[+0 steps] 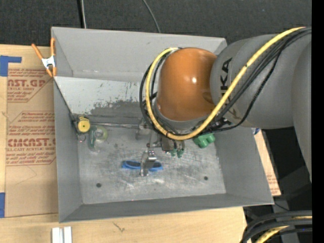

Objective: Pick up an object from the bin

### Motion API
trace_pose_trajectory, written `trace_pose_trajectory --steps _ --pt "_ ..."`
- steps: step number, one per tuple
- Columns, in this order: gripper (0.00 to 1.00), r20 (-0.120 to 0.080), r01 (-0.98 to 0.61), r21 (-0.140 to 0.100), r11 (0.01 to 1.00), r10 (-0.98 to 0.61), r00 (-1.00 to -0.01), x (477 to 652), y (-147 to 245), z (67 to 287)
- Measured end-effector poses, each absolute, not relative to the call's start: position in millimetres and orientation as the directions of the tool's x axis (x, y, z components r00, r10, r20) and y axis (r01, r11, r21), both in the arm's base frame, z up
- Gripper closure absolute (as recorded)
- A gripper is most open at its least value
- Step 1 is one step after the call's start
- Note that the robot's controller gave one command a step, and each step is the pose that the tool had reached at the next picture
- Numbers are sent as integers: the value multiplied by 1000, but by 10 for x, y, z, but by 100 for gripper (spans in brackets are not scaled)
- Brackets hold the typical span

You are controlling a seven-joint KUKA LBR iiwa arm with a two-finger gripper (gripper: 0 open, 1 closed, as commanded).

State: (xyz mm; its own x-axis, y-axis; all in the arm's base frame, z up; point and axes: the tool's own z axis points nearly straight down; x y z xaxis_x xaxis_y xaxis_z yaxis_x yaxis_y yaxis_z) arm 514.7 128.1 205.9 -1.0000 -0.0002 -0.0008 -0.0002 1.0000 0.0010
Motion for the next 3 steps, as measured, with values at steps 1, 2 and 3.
trace_pose_trajectory --steps 1,2,3 --pt "0 -11 -309 0 951 -309 -951 5343 829 742" --pt "100 -10 -309 1 951 -309 -951 5348 838 771" --pt "100 -11 -305 -3 952 -305 -952 5526 487 2345"
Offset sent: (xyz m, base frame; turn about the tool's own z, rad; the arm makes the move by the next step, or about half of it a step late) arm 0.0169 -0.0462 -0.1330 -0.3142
